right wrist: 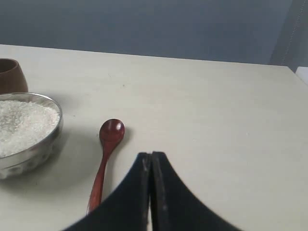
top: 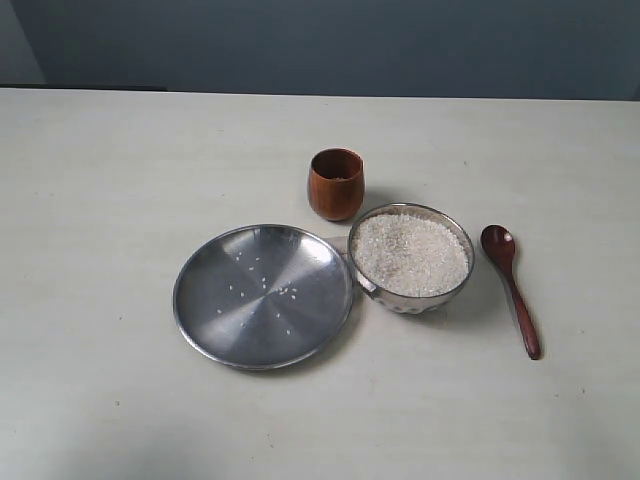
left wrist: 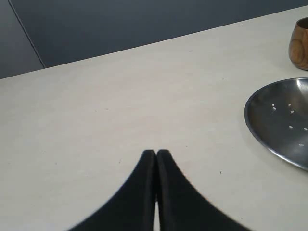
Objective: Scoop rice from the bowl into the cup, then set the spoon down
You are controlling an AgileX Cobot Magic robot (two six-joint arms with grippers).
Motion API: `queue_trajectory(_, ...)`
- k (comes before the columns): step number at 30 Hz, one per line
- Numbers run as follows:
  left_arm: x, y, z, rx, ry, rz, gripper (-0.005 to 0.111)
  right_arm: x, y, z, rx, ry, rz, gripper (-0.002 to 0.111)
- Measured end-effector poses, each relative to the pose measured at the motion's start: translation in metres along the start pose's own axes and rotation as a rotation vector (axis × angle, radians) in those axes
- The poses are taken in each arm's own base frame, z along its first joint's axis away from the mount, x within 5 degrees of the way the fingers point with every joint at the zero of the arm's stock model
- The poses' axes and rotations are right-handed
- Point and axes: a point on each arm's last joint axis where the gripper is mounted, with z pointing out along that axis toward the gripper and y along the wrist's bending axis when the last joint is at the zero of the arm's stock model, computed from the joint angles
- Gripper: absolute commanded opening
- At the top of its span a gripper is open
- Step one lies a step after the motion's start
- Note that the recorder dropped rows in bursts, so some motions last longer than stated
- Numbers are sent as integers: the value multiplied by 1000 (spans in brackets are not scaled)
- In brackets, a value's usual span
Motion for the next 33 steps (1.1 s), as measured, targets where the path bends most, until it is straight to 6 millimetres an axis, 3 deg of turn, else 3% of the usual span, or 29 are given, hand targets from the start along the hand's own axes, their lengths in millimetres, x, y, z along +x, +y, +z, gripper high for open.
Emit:
queue_trajectory(8, 0, 0, 0, 0, 0, 0, 0, 0, 0, 0, 0, 2, -76, 0)
queue_trajectory(33, 0, 0, 0, 0, 0, 0, 0, 0, 0, 0, 0, 2, -76, 0)
